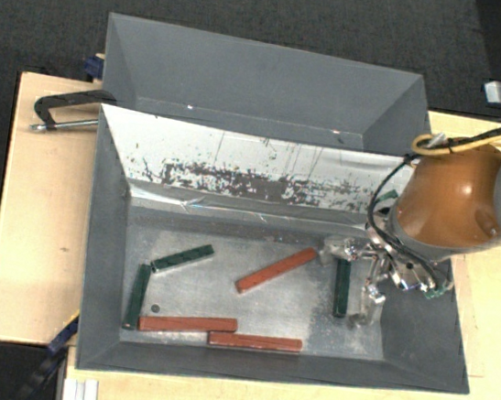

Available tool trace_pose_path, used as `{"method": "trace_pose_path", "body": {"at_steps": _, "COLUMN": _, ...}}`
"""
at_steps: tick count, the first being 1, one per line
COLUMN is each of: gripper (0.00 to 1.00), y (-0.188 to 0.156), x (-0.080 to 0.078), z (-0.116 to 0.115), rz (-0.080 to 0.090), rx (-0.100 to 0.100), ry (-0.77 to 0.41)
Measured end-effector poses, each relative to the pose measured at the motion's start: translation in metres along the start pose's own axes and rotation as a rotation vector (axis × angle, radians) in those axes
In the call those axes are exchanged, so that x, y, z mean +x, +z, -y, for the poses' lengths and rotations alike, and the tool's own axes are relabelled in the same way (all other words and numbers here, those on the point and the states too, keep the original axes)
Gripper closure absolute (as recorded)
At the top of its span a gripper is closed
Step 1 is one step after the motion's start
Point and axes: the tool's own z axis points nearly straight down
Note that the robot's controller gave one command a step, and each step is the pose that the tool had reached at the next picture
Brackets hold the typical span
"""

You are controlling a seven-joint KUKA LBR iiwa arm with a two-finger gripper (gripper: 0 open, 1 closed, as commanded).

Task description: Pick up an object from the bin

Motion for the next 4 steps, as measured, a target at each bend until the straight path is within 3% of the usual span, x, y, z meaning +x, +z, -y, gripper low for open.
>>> {"method": "trace_pose_path", "body": {"at_steps": 1, "gripper": 0.0, "y": 0.024, "x": -0.006, "z": 0.008, "rz": -0.005, "rx": -0.006, "ry": -0.183}}
{"method": "trace_pose_path", "body": {"at_steps": 2, "gripper": 1.0, "y": 0.026, "x": -0.027, "z": 0.0, "rz": -0.001, "rx": -0.004, "ry": -0.522}}
{"method": "trace_pose_path", "body": {"at_steps": 3, "gripper": 1.0, "y": 0.026, "x": -0.027, "z": 0.0, "rz": -0.001, "rx": -0.005, "ry": -0.522}}
{"method": "trace_pose_path", "body": {"at_steps": 4, "gripper": 1.0, "y": -0.156, "x": -0.035, "z": -0.025, "rz": 0.006, "rx": 0.004, "ry": -0.564}}
